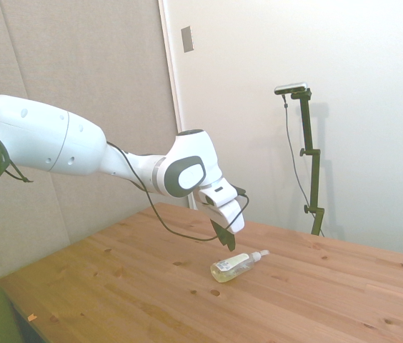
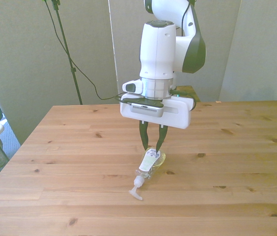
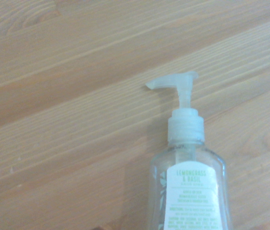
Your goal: Knock down the sanitizer
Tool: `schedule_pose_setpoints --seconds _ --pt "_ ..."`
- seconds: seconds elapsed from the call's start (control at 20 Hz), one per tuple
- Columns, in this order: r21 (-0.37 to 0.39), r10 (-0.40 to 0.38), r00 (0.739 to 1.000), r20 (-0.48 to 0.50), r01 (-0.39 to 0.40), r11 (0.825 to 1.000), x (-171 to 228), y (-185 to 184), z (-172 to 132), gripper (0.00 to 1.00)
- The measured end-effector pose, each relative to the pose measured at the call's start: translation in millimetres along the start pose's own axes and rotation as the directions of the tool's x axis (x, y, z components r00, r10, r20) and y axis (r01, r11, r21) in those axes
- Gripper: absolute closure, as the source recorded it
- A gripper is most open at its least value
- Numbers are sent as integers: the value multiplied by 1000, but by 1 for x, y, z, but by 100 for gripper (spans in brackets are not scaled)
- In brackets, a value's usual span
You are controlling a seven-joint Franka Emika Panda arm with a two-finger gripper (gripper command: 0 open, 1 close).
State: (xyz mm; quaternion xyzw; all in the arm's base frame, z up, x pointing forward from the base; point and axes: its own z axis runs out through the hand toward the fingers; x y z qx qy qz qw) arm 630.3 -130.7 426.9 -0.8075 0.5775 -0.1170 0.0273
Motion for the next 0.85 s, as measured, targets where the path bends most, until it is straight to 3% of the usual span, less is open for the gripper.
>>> schedule_pose_setpoints --seconds 0.4,0.85 --pt "-8 -41 999 26 41 999 -28 13 -7 0" --pt "0 -138 986 91 138 990 -74 35 -23 0"
